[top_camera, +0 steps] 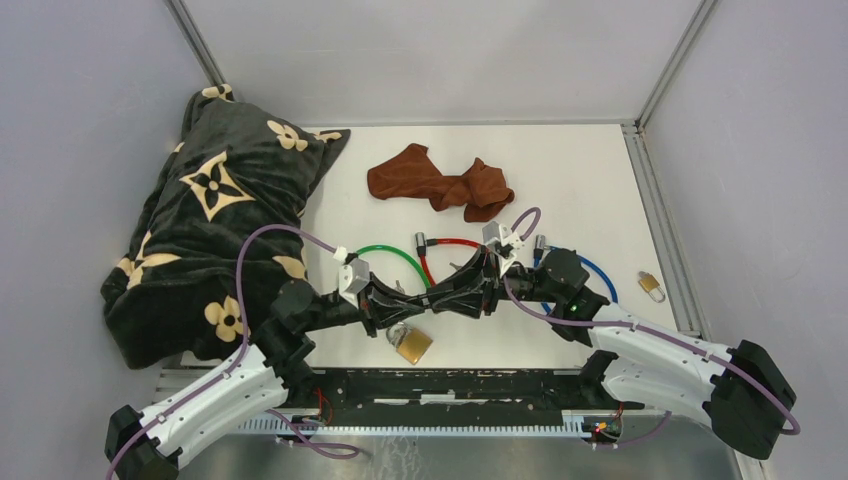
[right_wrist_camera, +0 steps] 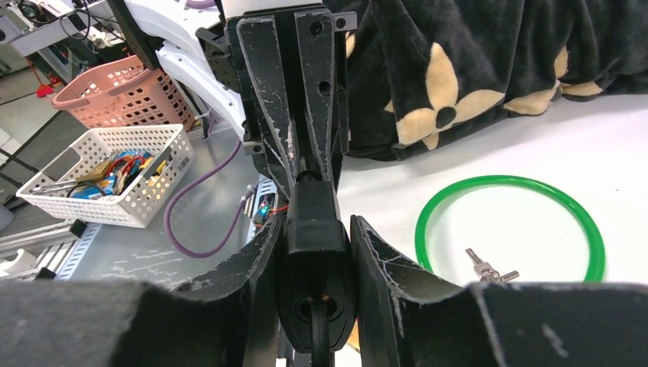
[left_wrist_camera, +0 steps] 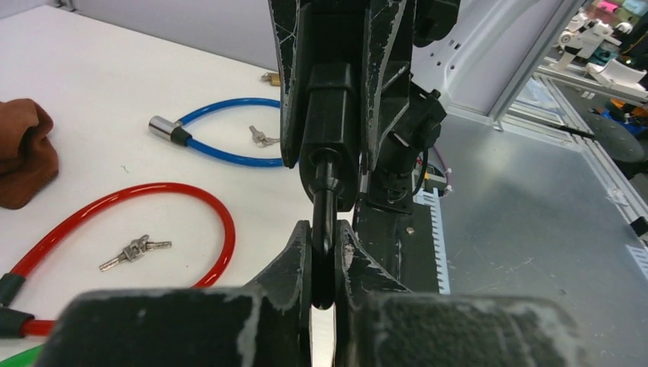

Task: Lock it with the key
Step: Lock the lock.

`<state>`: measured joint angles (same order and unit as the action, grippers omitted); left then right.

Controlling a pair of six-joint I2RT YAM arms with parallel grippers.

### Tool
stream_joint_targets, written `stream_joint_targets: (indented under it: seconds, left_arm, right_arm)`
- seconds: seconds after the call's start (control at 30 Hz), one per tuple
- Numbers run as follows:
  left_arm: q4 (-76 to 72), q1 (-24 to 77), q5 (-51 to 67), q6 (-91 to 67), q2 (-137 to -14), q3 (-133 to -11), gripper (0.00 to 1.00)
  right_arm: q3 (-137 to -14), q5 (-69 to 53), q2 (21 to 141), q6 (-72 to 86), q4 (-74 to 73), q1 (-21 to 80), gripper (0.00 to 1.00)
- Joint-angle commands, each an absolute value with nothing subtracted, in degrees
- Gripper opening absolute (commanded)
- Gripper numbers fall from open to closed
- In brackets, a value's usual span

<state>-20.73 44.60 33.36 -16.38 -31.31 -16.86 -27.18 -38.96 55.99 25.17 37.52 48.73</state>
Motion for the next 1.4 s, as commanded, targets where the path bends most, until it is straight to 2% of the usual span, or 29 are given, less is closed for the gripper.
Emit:
stream_joint_targets:
  seconds: [0.0, 0.07, 0.1, 0.17, 0.2, 0.27, 0.37, 0.7, 1.13, 1.27, 1.37]
  left_arm:
    - [-23.8, 44.6, 34.6, -15.3, -31.3, -19.7, 0.02]
    - [-23.8, 44.6, 33.2, -15.1, -30.6, -20.2, 0.02]
    - [-23.6, 44.6, 33.0, -14.9, -30.3, -20.5, 0.02]
    - [-23.0, 44.5, 33.1, -14.6, -29.9, -21.0, 0.02]
    - [-22.8, 44.5, 33.3, -14.4, -29.7, -21.1, 0.02]
    - [-22.5, 44.5, 33.8, -14.0, -29.5, -21.2, 0.02]
    - [-22.6, 44.5, 34.2, -13.8, -29.5, -21.2, 0.02]
    - [-22.8, 44.5, 35.2, -13.5, -29.4, -21.4, 0.02]
    - [-23.3, 44.5, 37.7, -13.1, -29.4, -21.6, 0.02]
    - [-23.3, 44.5, 38.0, -13.0, -29.3, -21.6, 0.02]
    - [-23.3, 44.5, 38.0, -13.1, -29.5, -21.5, 0.02]
  right_arm:
    - [-27.9, -39.3, 55.0, 25.5, 45.0, 49.2, 0.00]
    - [-28.1, -39.8, 55.0, 24.4, 43.0, 49.2, 0.00]
    - [-28.6, -40.3, 55.2, 23.1, 40.9, 49.1, 0.05]
    - [-29.8, -40.7, 55.4, 19.4, 34.5, 49.0, 0.39]
    - [-30.0, -40.5, 55.4, 18.1, 32.1, 49.0, 0.52]
    - [-29.4, -40.3, 55.0, 17.6, 31.7, 49.0, 0.70]
    - [-29.3, -40.3, 55.1, 17.8, 31.9, 49.0, 0.82]
    - [-28.0, -39.5, 56.4, 17.9, 32.5, 49.0, 0.78]
    - [-29.6, -37.5, 57.9, 13.1, 28.9, 48.8, 0.83]
    - [-29.5, -38.5, 57.3, 13.1, 29.6, 48.5, 0.76]
    - [-29.4, -39.8, 57.4, 14.9, 32.0, 48.5, 0.75]
